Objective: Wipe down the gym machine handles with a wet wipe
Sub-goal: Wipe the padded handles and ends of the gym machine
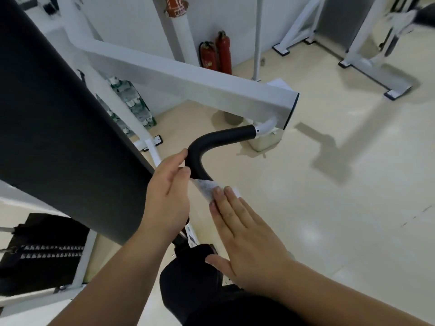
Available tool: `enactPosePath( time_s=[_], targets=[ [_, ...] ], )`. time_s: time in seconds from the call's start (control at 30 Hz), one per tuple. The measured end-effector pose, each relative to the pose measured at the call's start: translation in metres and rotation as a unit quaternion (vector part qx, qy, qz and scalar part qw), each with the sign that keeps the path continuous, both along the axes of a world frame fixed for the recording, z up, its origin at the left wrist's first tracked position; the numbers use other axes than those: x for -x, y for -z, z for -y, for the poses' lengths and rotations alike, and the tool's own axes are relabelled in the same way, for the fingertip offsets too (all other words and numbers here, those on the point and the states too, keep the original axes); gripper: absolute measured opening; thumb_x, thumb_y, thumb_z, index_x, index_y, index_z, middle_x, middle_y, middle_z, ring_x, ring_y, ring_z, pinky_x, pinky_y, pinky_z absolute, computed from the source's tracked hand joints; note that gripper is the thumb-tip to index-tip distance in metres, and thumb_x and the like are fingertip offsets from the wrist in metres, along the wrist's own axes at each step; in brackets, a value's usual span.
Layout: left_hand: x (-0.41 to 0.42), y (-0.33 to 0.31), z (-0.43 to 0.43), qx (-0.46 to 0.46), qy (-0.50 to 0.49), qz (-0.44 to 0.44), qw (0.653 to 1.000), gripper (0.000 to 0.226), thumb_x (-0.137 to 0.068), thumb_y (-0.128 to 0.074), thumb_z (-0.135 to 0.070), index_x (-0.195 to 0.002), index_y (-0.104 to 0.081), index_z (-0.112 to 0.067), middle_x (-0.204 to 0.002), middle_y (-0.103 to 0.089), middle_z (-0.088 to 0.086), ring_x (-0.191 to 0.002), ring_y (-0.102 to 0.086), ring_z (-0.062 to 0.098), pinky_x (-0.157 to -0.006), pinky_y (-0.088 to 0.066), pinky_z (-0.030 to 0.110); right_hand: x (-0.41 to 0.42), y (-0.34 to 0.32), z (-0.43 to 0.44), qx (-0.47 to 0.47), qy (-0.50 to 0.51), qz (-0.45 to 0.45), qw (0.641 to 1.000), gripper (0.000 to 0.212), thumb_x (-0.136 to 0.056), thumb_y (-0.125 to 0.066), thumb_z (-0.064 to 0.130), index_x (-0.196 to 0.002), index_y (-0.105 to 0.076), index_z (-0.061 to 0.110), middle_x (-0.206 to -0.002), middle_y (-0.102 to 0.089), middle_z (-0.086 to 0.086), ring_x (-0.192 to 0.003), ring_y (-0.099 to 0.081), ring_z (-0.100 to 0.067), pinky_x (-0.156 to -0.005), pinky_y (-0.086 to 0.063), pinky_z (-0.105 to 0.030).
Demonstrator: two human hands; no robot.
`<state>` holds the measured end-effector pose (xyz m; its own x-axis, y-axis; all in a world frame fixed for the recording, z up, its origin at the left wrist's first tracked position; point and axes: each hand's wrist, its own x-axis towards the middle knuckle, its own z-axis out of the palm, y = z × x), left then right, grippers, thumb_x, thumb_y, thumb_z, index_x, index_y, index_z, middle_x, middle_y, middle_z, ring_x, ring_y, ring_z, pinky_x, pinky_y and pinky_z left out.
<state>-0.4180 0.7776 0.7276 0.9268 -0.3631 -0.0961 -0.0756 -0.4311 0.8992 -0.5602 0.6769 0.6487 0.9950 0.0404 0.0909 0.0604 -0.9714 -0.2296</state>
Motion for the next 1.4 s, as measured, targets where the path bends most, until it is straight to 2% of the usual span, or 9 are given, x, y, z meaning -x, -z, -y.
enactPosePath(
  time_s=[0.17, 0.27, 0.37, 0.6, 0.8, 0.97, 1.1, 1.3, 1.4],
  targets=[
    [-0.007, -0.002, -0.005, 0.058, -0.008, -0.042, 0.997, 0.035, -0.104, -0.038, -0.025, -0.128, -0.063, -0.029, -0.125, -0.067, -0.009, -0.117, -0.061, 0.006, -0.104, -0.049, 0.040, -0.049, -0.024, -0.003, -0.035, 0.006, 0.003, 0.999, 0.089, -0.097, -0.025, 0.065, -0.155, 0.007, 0.005, -0.164, 0.017, -0.016, -0.152, 0.018, -0.030, -0.124, -0.009, -0.045],
    [-0.010, -0.001, -0.008, 0.081, -0.031, -0.029, 0.996, 0.045, -0.097, -0.040, -0.036, -0.141, -0.051, -0.033, -0.136, -0.058, -0.017, -0.128, -0.053, 0.004, -0.112, -0.041, 0.040, -0.095, -0.045, 0.001, -0.059, 0.024, 0.000, 0.998, 0.088, -0.096, -0.020, 0.063, -0.156, 0.007, 0.003, -0.163, 0.021, -0.016, -0.150, 0.023, -0.028, -0.125, -0.001, -0.044],
    [-0.012, 0.000, -0.007, 0.072, -0.037, -0.002, 0.997, 0.052, -0.096, -0.040, -0.038, -0.147, -0.039, -0.038, -0.143, -0.048, -0.023, -0.133, -0.045, -0.002, -0.115, -0.035, 0.035, -0.118, -0.051, 0.005, -0.075, 0.056, 0.011, 0.996, 0.085, -0.094, -0.010, 0.060, -0.156, 0.001, 0.003, -0.164, 0.018, -0.017, -0.151, 0.021, -0.029, -0.124, -0.001, -0.047],
    [-0.013, 0.001, 0.009, 0.053, 0.010, 0.056, 0.997, 0.050, -0.096, -0.038, -0.038, -0.142, -0.051, -0.025, -0.131, -0.050, -0.027, -0.117, -0.046, -0.019, -0.099, -0.034, 0.012, -0.118, -0.040, 0.033, -0.088, 0.109, 0.035, 0.990, 0.084, -0.094, -0.006, 0.067, -0.158, 0.001, 0.013, -0.167, 0.010, -0.005, -0.152, 0.018, -0.021, -0.123, 0.003, -0.050],
    [-0.014, 0.007, 0.017, 0.004, 0.058, 0.079, 0.995, 0.049, -0.096, -0.035, -0.040, -0.138, -0.053, -0.024, -0.122, -0.048, -0.036, -0.120, -0.042, -0.021, -0.101, -0.032, 0.012, -0.106, -0.030, 0.094, -0.023, 0.190, -0.020, 0.981, 0.094, -0.089, 0.004, 0.075, -0.157, 0.007, 0.011, -0.166, 0.014, -0.007, -0.151, 0.021, -0.025, -0.123, 0.008, -0.051],
    [-0.017, 0.009, 0.025, 0.009, 0.051, 0.099, 0.994, 0.049, -0.096, -0.036, -0.036, -0.140, -0.052, -0.022, -0.122, -0.046, -0.038, -0.119, -0.041, -0.022, -0.098, -0.031, 0.001, -0.112, -0.036, 0.056, -0.077, 0.095, 0.001, 0.992, 0.092, -0.089, 0.007, 0.072, -0.156, 0.012, 0.008, -0.164, 0.020, -0.012, -0.149, 0.028, -0.028, -0.122, 0.009, -0.051],
    [-0.023, 0.010, 0.026, -0.006, 0.106, 0.141, 0.984, 0.052, -0.099, -0.033, -0.037, -0.145, -0.048, -0.018, -0.145, -0.050, -0.012, -0.137, -0.041, -0.001, -0.116, -0.033, 0.030, -0.111, -0.037, 0.051, -0.084, 0.035, 0.013, 0.996, 0.080, -0.097, -0.005, 0.061, -0.156, 0.009, 0.009, -0.165, 0.020, -0.009, -0.150, 0.026, -0.022, -0.123, 0.004, -0.051],
    [-0.042, 0.011, 0.017, -0.182, 0.199, 0.297, 0.916, 0.058, -0.101, -0.026, -0.044, -0.144, -0.050, -0.014, -0.147, -0.052, 0.001, -0.137, -0.045, 0.013, -0.114, -0.036, 0.036, -0.106, -0.041, 0.060, -0.102, 0.065, 0.013, 0.993, 0.074, -0.102, -0.018, 0.057, -0.158, 0.004, 0.014, -0.165, 0.019, -0.004, -0.150, 0.026, -0.019, -0.123, 0.006, -0.049],
    [-0.053, 0.011, 0.013, -0.193, 0.212, 0.334, 0.898, 0.053, -0.102, -0.029, -0.038, -0.139, -0.056, -0.011, -0.141, -0.059, 0.003, -0.131, -0.053, 0.018, -0.107, -0.044, 0.040, -0.090, -0.039, 0.050, -0.211, 0.120, 0.129, 0.962, 0.066, -0.101, -0.036, 0.046, -0.156, -0.023, 0.012, -0.165, -0.014, -0.011, -0.153, -0.006, -0.027, -0.124, -0.012, -0.045]
  ],
)
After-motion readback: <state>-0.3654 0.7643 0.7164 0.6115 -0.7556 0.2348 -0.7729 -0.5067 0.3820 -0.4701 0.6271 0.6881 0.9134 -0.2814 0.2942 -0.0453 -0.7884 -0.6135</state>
